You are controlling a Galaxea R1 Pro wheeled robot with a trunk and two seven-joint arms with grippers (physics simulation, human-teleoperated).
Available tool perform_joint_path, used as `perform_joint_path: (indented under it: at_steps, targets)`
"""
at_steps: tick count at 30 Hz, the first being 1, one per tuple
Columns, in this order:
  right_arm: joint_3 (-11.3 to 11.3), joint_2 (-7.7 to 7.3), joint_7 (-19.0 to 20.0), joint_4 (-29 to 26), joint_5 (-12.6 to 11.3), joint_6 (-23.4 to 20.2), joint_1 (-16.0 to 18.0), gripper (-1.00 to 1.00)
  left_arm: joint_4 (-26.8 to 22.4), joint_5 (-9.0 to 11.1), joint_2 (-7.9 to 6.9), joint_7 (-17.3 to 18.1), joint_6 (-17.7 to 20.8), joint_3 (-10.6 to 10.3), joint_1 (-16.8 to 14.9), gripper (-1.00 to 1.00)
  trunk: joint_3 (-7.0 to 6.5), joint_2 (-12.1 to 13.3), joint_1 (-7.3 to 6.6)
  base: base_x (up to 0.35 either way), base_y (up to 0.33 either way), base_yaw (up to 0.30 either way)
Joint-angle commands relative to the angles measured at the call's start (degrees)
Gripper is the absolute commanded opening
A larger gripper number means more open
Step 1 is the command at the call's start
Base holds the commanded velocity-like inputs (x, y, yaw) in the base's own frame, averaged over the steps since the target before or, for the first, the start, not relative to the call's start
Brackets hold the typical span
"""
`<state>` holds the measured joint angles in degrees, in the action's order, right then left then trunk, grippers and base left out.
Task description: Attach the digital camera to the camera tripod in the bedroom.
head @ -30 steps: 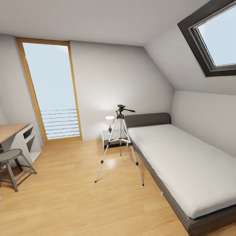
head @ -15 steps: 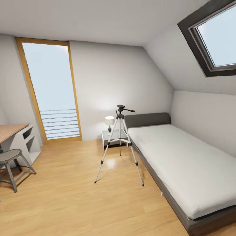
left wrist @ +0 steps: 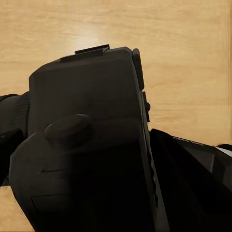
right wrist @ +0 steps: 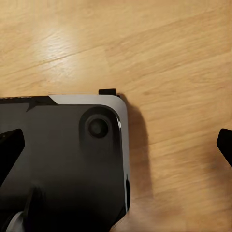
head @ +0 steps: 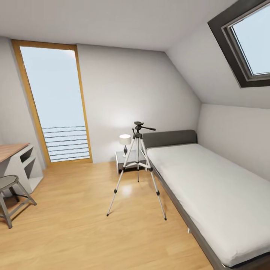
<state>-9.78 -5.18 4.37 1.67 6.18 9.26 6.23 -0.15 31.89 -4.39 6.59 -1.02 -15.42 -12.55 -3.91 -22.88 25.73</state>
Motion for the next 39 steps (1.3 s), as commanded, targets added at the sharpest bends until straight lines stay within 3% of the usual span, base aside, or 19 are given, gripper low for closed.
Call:
perform_joint_path:
  at_steps: [1, 39]
  targets:
    - [-0.50, -0.04, 0.11, 0.18, 0.57, 0.33, 0.05, 1.00, 0.06, 0.50, -0.01, 0.27, -0.12, -0.48, -0.02, -1.00, 0.02, -0.03, 0.05, 0.286, 0.000, 0.000]
    - [-0.50, -0.01, 0.11, 0.18, 0.59, 0.32, 0.09, 1.00, 0.06, 0.54, -0.01, 0.27, -0.14, -0.48, -0.01, -1.00, 0.02, -0.03, 0.05, 0.212, 0.000, 0.000]
